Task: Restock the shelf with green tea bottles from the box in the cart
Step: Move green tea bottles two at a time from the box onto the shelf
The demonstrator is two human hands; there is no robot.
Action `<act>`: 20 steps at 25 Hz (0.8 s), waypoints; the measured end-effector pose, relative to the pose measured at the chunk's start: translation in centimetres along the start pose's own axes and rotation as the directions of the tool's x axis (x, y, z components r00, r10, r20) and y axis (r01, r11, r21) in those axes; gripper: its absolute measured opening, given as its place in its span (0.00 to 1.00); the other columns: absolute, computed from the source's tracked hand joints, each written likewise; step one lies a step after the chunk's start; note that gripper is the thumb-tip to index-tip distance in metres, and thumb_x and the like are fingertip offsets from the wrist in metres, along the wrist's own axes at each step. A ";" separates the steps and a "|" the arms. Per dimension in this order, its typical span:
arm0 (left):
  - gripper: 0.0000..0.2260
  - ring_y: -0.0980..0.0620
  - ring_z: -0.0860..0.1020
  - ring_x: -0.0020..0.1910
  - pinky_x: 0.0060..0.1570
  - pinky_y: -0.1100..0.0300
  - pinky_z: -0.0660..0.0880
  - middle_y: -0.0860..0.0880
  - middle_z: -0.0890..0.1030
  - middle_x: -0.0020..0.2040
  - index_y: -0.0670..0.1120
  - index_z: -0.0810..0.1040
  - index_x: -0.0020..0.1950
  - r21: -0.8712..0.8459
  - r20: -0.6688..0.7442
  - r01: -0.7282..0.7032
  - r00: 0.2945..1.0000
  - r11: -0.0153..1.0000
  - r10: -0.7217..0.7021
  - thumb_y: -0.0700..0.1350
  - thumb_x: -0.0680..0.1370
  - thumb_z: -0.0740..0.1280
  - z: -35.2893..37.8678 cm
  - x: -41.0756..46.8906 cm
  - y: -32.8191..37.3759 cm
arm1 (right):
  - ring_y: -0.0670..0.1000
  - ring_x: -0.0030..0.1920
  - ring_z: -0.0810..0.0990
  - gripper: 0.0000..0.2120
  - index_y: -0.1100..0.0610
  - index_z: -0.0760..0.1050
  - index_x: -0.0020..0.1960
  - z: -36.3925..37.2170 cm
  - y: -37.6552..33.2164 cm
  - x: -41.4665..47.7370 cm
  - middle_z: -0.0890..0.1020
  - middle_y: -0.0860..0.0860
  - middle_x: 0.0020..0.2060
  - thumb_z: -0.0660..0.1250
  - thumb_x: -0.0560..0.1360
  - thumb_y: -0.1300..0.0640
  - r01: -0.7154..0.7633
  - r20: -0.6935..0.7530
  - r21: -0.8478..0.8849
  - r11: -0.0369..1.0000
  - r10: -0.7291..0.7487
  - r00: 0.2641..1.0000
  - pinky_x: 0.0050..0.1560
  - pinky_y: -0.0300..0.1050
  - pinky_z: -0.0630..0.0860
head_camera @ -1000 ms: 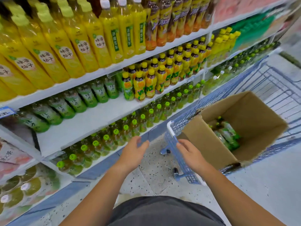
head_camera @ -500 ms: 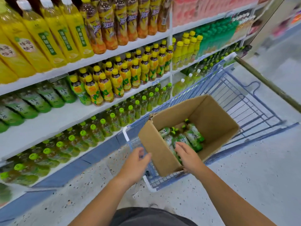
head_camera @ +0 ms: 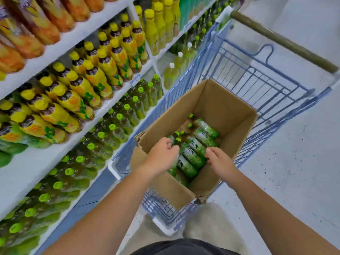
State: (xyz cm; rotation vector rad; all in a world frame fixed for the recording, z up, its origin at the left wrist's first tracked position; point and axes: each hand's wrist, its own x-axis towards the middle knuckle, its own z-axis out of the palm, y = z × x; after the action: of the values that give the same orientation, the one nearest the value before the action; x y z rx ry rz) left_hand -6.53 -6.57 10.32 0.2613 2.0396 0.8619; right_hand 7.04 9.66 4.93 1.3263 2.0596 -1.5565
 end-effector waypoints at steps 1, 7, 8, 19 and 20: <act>0.22 0.52 0.75 0.52 0.53 0.56 0.72 0.55 0.75 0.52 0.46 0.65 0.76 0.073 0.014 0.016 1.000 0.997 -0.017 0.52 0.83 0.60 0.1 2.0 0.6 | 0.52 0.64 0.75 0.22 0.50 0.69 0.71 0.2 0.2 1.3 0.77 0.49 0.63 0.55 0.82 0.41 -0.017 0.011 -0.005 1.000 0.017 1.000 0.67 0.55 0.71; 0.20 0.41 0.75 0.64 0.59 0.54 0.72 0.42 0.75 0.67 0.41 0.68 0.71 0.522 0.057 0.073 0.991 0.850 -0.121 0.50 0.82 0.61 2.4 14.2 -0.4 | 0.53 0.49 0.74 0.14 0.53 0.72 0.57 5.9 2.2 12.3 0.76 0.53 0.49 0.53 0.84 0.46 -0.162 0.140 -0.024 0.986 0.164 0.976 0.50 0.45 0.67; 0.19 0.40 0.75 0.64 0.58 0.54 0.72 0.41 0.75 0.67 0.41 0.69 0.69 0.569 0.051 0.087 0.989 0.818 -0.140 0.50 0.82 0.61 2.8 15.7 -0.9 | 0.54 0.48 0.73 0.13 0.53 0.72 0.51 7.2 3.0 13.9 0.76 0.53 0.46 0.54 0.83 0.46 -0.200 0.156 -0.009 0.980 0.199 0.967 0.49 0.45 0.67; 0.14 0.40 0.79 0.63 0.57 0.54 0.75 0.38 0.80 0.64 0.36 0.77 0.64 0.858 0.030 0.166 0.929 0.486 -0.369 0.38 0.80 0.64 5.2 25.2 -8.7 | 0.53 0.44 0.85 0.23 0.56 0.76 0.59 16.3 8.5 20.0 0.85 0.54 0.48 0.76 0.68 0.51 -0.539 0.345 0.372 0.755 0.427 0.836 0.42 0.44 0.81; 0.14 0.40 0.79 0.62 0.57 0.54 0.75 0.38 0.80 0.64 0.36 0.77 0.64 0.849 0.016 0.182 0.929 0.496 -0.369 0.38 0.79 0.65 5.3 25.3 -9.0 | 0.54 0.43 0.86 0.22 0.57 0.78 0.58 16.5 8.9 20.1 0.86 0.54 0.47 0.77 0.67 0.52 -0.547 0.340 0.394 0.739 0.436 0.833 0.43 0.46 0.82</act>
State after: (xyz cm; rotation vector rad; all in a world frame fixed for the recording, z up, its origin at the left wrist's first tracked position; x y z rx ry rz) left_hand -16.03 1.51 -14.08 0.4968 2.0741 -0.4265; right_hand -2.60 5.95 -20.50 1.5921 1.0717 -1.8951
